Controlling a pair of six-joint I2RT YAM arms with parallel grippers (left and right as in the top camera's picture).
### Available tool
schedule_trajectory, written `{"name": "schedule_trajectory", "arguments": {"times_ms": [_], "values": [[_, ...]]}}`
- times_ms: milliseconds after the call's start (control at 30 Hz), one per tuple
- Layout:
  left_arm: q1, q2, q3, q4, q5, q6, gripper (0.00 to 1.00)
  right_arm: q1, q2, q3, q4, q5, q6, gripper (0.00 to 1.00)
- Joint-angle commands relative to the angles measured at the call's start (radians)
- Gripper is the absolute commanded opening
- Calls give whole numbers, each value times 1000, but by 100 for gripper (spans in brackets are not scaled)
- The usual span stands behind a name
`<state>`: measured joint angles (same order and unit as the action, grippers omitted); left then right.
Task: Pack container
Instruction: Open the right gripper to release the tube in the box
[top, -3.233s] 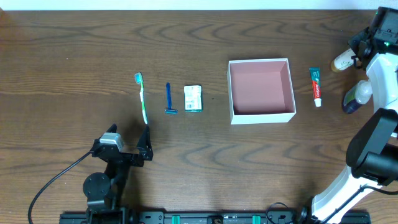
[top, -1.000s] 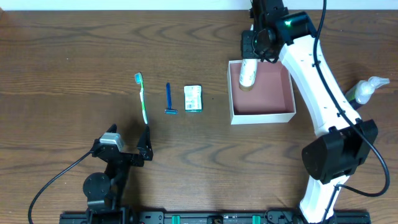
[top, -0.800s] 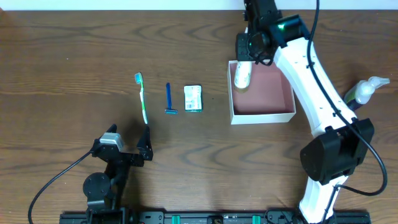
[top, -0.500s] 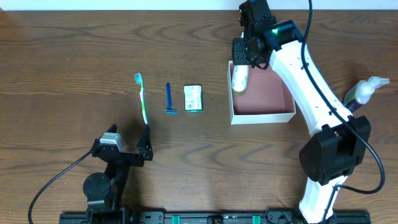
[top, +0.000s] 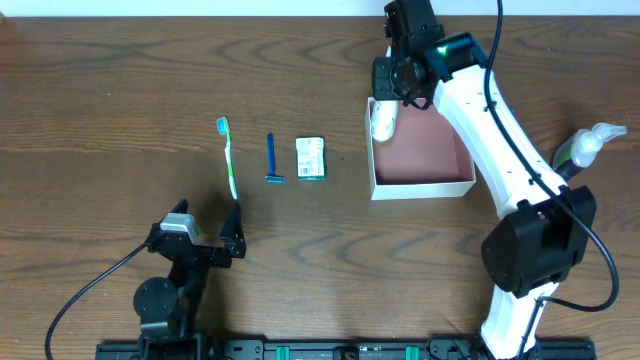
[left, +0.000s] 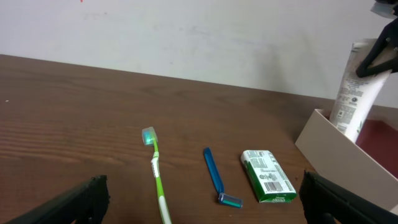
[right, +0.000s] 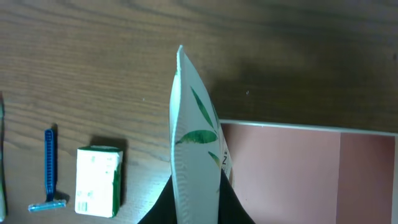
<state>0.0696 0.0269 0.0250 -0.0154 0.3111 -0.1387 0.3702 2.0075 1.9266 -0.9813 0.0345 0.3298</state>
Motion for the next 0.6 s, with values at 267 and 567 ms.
{"name": "schedule_trajectory", "arguments": {"times_ms": [267, 567], "values": [[3, -1, -18, -32, 10, -9, 98, 9, -19, 6, 1, 7, 13, 12], [3, -1, -18, -32, 10, -9, 98, 9, -19, 5, 2, 13, 6, 29]]}}
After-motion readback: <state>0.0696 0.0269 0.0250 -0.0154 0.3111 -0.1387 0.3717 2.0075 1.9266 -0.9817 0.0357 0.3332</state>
